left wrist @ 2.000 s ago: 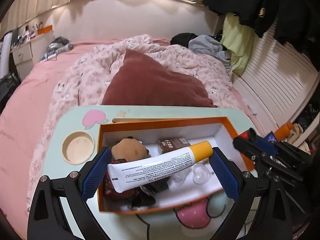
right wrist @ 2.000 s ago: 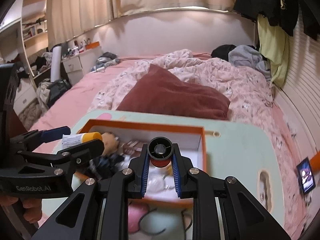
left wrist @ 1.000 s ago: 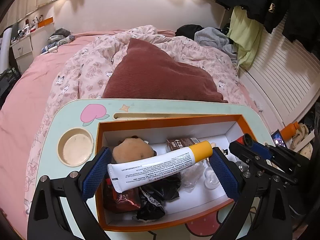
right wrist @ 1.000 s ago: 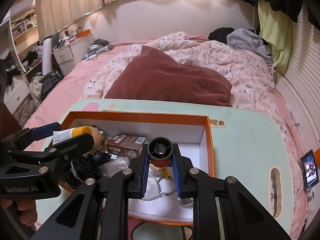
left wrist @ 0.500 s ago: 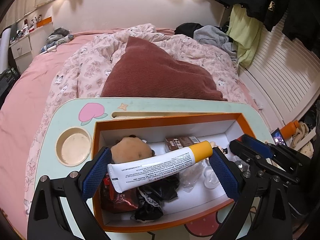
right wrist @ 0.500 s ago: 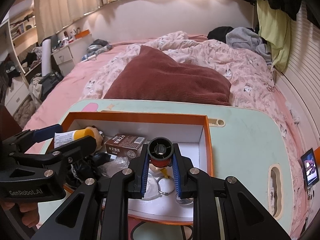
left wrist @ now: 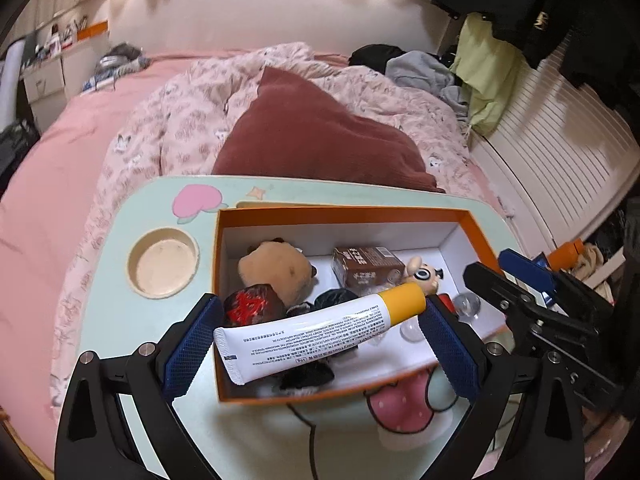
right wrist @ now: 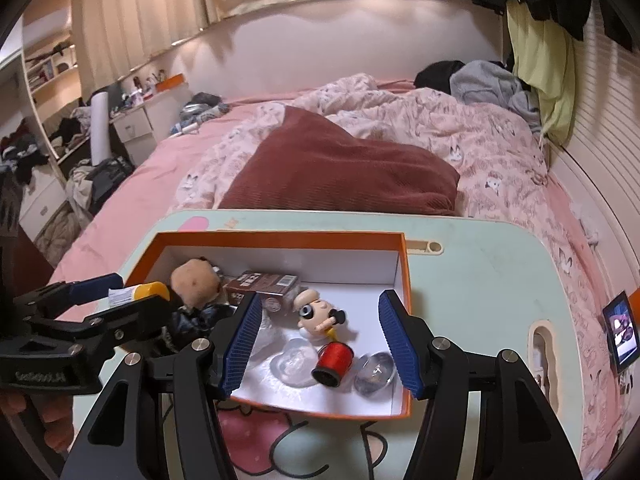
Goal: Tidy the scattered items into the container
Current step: 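Withdraw the open right tool from the box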
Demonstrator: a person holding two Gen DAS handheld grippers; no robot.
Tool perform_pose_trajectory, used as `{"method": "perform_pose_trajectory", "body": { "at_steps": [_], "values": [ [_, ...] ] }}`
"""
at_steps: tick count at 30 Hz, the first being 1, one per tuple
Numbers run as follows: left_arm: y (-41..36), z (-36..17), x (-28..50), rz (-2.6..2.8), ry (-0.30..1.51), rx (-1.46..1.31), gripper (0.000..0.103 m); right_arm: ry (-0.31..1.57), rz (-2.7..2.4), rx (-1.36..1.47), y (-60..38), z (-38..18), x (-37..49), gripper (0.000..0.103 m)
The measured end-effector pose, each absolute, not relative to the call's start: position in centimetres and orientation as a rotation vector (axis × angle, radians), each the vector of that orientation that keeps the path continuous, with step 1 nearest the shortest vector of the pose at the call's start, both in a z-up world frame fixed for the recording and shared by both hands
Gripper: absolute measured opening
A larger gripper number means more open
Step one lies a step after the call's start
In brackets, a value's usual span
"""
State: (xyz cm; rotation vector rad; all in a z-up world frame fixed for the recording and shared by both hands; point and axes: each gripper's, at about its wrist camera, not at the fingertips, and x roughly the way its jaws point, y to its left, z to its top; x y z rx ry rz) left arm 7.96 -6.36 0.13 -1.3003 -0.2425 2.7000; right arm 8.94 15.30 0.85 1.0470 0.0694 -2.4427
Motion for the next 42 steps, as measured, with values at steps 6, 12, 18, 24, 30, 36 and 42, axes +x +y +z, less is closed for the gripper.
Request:
{"method": "perform_pose_trajectory", "body": {
  "at_steps": [6, 12, 18, 24, 30, 36, 42],
  "values": [
    [-6.4, 1.3, 10.0, 2.715, -0.204, -1.249, 0.098, 0.042, -2.437, 1.027, 15.7, 1.2, 10.5, 0.06],
    [-6.6, 0.5, 13.3, 2.709, -0.272, -1.209, 0.098, 0.015, -2.473, 1.005, 17.5, 0.5, 14.3, 0.061],
    [-5.0, -3.7, 16.0, 2.655, -0.246, -1.287, 0.098, 0.094, -2.444, 1.144, 17.3, -2.8, 17.1, 0.064],
    [-4.7, -6.9, 16.4, 2.696, -0.189, -1.396, 0.098, 0.114, -2.451, 1.239, 17.7, -5.0, 16.7, 0.064],
    [-4.3, -8.0, 16.1, 2.743, -0.11, -1.446, 0.099, 0.202, -2.451, 1.298, 17.1, -6.6, 16.9, 0.068],
    [-4.0, -8.5, 15.9, 2.777, -0.036, -1.439, 0.103, 0.253, -2.469, 1.326, 17.1, -7.3, 16.7, 0.089],
    [-3.9, -8.5, 15.7, 2.782, -0.038, -1.432, 0.103, 0.25, -2.472, 1.328, 17.2, -7.3, 16.6, 0.09]
  ]
}}
